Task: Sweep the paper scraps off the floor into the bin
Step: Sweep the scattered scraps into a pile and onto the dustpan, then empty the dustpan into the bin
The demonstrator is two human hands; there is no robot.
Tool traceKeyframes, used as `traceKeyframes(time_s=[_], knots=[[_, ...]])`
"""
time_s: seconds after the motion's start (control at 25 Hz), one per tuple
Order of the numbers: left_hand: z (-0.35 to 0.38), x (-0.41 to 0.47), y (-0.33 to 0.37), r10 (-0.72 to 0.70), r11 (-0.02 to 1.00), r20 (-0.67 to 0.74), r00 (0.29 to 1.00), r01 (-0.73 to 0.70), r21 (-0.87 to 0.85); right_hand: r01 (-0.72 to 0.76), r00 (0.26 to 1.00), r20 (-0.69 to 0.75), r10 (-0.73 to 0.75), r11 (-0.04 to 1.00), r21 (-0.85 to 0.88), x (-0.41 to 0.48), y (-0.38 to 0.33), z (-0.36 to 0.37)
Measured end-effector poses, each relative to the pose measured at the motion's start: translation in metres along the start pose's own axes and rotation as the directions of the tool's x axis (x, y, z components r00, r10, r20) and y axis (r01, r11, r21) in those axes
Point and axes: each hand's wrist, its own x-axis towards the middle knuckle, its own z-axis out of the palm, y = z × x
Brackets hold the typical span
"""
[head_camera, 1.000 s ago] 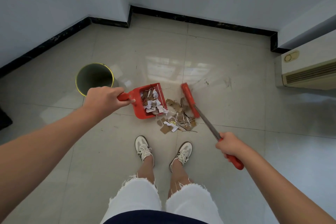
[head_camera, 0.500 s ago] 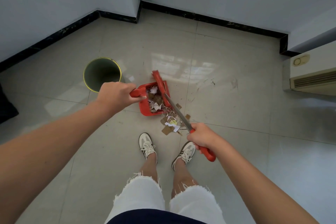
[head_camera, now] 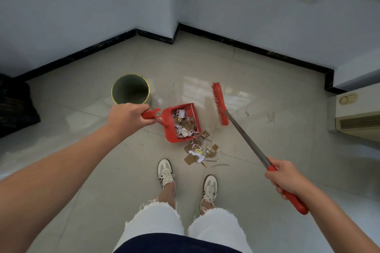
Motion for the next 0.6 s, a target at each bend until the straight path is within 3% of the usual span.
traceKeyframes(time_s=[0.28, 0.48, 0.6], knots=[[-0.058, -0.070, 0.047, -0.300, 0.954, -0.155, 0.941, 0.297, -0.045, -0.032, 0.999, 0.036, 0.034, 0.997, -0.066, 0.023, 0.039, -0.052], [-0.105, -0.135, 0.073, -0.592, 0.799, -0.205, 0.779, 0.536, -0.271, -0.014, 0.998, 0.063, 0.021, 0.993, -0.113, 0.037, 0.048, -0.071], [-0.125, -0.177, 0.072, -0.702, 0.692, -0.222, 0.677, 0.572, -0.441, 0.008, 0.996, 0.091, 0.006, 0.989, -0.150, 0.038, 0.046, -0.075]])
